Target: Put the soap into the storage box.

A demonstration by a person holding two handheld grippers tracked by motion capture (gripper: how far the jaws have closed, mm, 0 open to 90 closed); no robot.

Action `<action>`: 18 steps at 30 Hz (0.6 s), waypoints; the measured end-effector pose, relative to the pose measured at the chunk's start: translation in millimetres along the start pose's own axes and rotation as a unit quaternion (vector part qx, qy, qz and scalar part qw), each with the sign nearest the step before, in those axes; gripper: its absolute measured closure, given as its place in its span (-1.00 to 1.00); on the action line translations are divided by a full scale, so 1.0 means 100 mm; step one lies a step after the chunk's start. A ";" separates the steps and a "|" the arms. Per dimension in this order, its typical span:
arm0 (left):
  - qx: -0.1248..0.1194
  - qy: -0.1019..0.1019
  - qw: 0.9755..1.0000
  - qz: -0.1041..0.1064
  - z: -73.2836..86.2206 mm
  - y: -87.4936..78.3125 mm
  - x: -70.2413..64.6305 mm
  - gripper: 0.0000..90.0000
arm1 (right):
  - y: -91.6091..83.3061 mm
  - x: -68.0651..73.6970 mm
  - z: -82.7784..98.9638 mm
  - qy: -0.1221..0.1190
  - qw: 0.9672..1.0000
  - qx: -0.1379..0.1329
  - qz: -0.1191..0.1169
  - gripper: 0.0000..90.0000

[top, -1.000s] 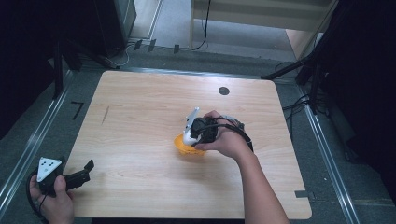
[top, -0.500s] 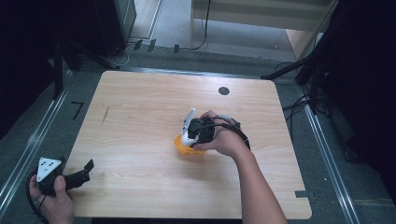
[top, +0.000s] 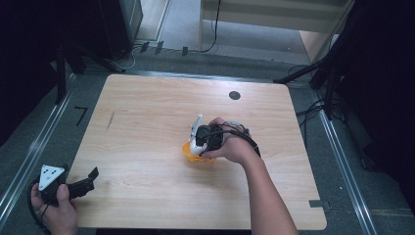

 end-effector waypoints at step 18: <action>0.000 0.003 1.000 -0.001 0.00 0.00 0.00 -1.00 | -0.24 -0.06 0.20 0.109 0.992 -0.068 -0.016 -0.27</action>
Point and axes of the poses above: each handheld gripper's, and its own axes: y roughly forward along the jaws, z roughly out of its underside, x roughly to its left, the point moved 8 cm from there along y, roughly forward along the jaws, and after that the axes turned 7 degrees about x, right-handed, at the moved point
